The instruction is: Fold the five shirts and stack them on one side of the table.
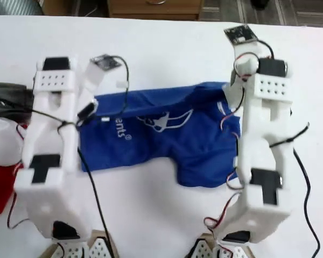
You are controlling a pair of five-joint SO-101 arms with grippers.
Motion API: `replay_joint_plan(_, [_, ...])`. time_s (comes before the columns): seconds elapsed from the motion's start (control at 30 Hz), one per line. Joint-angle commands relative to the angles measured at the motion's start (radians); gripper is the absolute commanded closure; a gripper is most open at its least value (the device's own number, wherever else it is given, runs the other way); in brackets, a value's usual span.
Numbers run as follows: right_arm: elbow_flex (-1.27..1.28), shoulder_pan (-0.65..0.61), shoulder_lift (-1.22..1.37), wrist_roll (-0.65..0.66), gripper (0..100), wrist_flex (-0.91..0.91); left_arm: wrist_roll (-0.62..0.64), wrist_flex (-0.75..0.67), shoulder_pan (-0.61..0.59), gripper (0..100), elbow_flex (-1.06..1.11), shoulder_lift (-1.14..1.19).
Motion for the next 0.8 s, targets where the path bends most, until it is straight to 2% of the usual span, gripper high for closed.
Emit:
replay_joint_plan(0.0, [0.25, 0.025, -0.211, 0.034, 97.8, -0.12, -0.005, -0.103, -0.014, 97, 0.216, -0.189])
replay_joint_plan(0.23, [0.655, 0.061, -0.47, 0.078, 97.8, -0.252, -0.005, -0.206, -0.014, 97, 0.463, -0.299])
replay_joint_plan(0.37, [0.758, 0.084, -0.547, 0.123, 97.8, -0.255, -0.008, -0.224, -0.014, 97, 0.512, -0.299])
replay_joint_plan(0.77, [0.99, 0.13, -0.555, 0.178, 97.8, -0.377, -0.012, -0.473, -0.02, 97, 0.789, -0.296])
